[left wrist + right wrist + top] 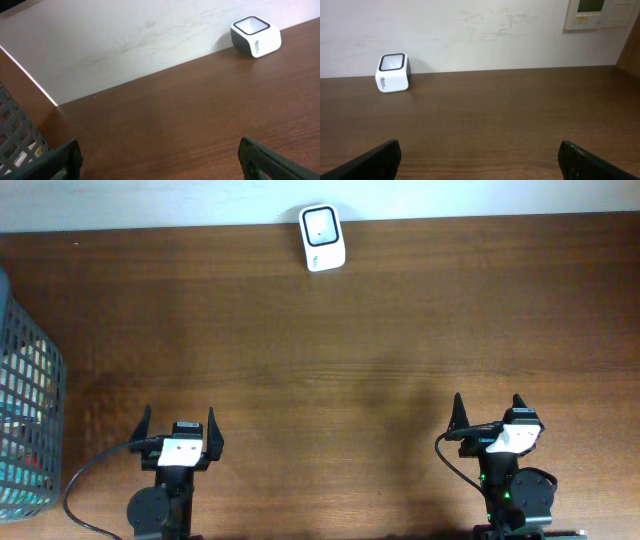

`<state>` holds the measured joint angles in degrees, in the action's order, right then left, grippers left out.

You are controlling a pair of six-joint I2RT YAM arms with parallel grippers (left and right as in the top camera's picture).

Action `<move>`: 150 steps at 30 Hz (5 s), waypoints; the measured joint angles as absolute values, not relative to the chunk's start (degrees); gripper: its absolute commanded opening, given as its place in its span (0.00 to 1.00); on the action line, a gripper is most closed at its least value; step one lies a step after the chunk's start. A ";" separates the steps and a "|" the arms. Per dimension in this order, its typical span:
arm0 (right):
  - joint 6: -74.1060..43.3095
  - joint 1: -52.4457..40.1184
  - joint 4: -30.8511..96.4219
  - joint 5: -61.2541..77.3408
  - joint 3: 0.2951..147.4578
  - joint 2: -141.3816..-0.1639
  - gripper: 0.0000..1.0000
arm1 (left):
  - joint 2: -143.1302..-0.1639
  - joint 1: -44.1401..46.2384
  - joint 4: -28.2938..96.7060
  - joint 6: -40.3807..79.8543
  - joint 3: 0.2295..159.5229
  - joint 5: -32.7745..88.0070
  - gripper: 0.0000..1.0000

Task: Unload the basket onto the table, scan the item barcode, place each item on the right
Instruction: 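Move the left gripper toward the grey basket on the left, then grasp the yellow-white snack bag in the basket with the left gripper, then carry the snack bag to the table center and release it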

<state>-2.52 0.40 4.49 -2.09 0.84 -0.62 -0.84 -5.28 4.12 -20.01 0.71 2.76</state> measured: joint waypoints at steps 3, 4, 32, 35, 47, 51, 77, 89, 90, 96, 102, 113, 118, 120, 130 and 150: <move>-2.55 0.40 4.49 -2.09 0.84 -0.62 0.99 | -0.84 -5.28 4.12 -20.01 0.71 2.76 0.99; -2.52 0.40 4.49 -2.09 0.84 -0.62 0.99 | -0.84 -5.28 4.12 -20.01 0.71 2.76 0.99; -2.35 0.40 4.49 -2.09 0.84 -0.62 0.99 | -0.84 -5.28 4.12 -20.01 0.71 2.76 0.99; -2.35 0.40 4.49 -2.09 0.84 -0.62 0.99 | -0.84 -5.28 4.12 -20.01 0.71 2.76 0.99; -2.35 0.40 4.49 -2.09 0.84 -0.62 0.99 | -0.84 -5.28 4.12 -20.01 0.71 2.76 0.99; -2.35 0.40 4.49 -2.09 0.84 -0.62 0.99 | -0.84 -5.28 4.12 -20.01 0.71 2.76 0.99; -2.35 0.40 4.51 -2.92 0.86 -0.73 0.99 | -53.87 -10.94 30.30 -16.71 70.35 13.45 0.99; -2.35 0.40 4.49 -2.94 0.86 -0.80 0.99 | -90.67 -16.86 63.42 -11.09 117.99 17.87 0.99; -2.35 0.40 4.49 -2.92 0.86 -0.80 0.99 | -90.67 -20.38 62.76 -7.75 118.02 14.68 0.99; -2.37 0.40 4.49 -2.94 0.86 -0.80 0.99 | -90.98 -48.49 62.24 12.64 118.21 3.81 1.00; -2.31 0.40 4.49 -2.94 0.86 -0.80 0.99 | -100.99 -60.18 69.14 18.31 117.99 2.55 0.94; -2.33 0.40 4.49 -2.94 0.86 -0.80 0.98 | -113.06 -61.89 49.84 18.68 91.15 5.17 0.85; -2.35 0.40 4.49 -2.94 0.86 -0.80 0.99 | -113.06 -61.23 42.57 18.65 86.72 8.29 0.85; -2.37 0.40 4.49 -2.94 0.86 -0.80 0.99 | -113.06 -59.00 42.33 18.20 86.85 9.06 0.87; -2.37 0.40 4.49 -2.94 0.86 -0.80 0.99 | -113.82 -54.00 41.93 16.43 90.00 9.87 0.89; -2.35 0.40 4.49 -2.94 0.86 -0.80 0.99 | -103.94 -52.88 49.41 15.44 110.72 11.22 0.00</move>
